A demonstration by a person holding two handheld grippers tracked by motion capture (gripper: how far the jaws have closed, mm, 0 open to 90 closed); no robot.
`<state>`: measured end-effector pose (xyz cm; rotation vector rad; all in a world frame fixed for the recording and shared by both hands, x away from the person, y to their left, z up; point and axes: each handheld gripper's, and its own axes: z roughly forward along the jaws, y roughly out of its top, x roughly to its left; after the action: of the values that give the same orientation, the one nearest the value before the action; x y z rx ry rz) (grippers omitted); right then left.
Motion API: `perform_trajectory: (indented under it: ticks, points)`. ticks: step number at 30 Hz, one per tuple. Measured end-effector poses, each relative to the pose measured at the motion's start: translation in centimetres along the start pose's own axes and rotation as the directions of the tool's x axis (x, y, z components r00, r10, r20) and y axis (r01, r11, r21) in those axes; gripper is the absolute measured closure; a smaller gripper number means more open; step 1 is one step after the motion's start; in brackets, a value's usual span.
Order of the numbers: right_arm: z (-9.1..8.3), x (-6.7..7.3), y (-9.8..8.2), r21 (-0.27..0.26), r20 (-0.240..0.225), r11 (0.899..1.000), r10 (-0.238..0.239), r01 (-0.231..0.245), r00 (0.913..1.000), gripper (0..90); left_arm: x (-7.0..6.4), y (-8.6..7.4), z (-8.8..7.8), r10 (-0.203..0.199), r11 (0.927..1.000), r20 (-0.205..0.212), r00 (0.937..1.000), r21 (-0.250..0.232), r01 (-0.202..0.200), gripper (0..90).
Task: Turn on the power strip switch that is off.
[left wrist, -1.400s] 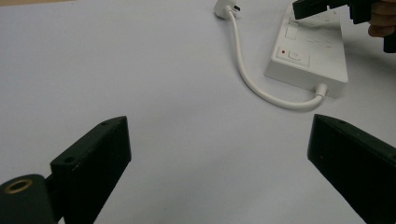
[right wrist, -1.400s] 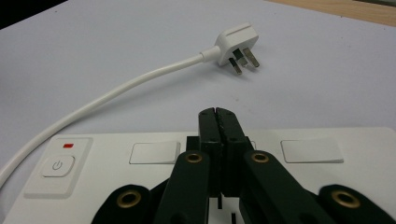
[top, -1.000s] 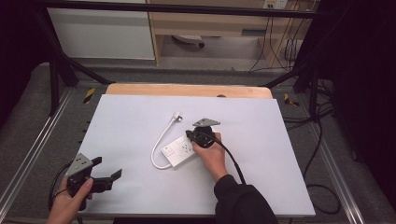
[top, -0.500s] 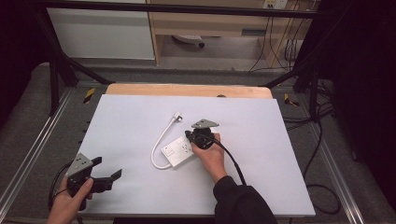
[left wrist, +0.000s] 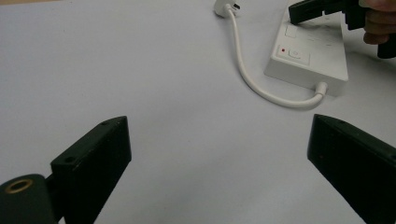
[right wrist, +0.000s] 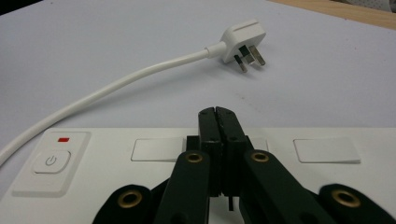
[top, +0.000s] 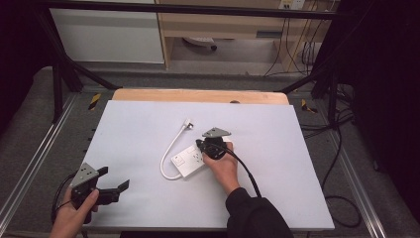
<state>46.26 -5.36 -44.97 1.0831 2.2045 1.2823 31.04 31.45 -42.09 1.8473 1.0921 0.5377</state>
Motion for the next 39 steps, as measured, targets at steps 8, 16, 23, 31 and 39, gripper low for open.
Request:
perform_trajectory:
  ticks: [8,16,23,31,39]
  points:
    - [0.13,0.25,-0.06,-0.005,-0.008,1.000,0.003,-0.003,1.0000,90.0,0.01,-0.01,-0.02,0.000,1.0000,0.000,1.0000,-0.001,0.000,6.3]
    - [0.14,0.21,-0.06,-0.007,-0.008,1.000,0.005,-0.005,1.0000,90.0,0.01,0.00,-0.03,0.000,1.0000,-0.001,1.0000,0.000,0.000,6.3]
    - [0.14,0.20,-0.03,-0.006,-0.010,1.000,0.007,-0.007,0.9999,90.0,0.03,0.00,-0.02,0.001,1.0000,-0.001,1.0000,-0.001,-0.001,6.2]
    - [0.11,0.13,0.08,0.002,-0.013,1.000,0.001,0.000,0.9999,90.0,0.02,0.00,-0.01,0.001,1.0000,0.000,1.0000,0.000,-0.001,6.3]
    - [-0.38,-0.32,0.52,-0.016,-0.011,1.000,0.007,-0.007,0.9999,90.0,0.07,-0.01,0.00,-0.003,1.0000,-0.002,1.0000,0.000,0.003,6.3]
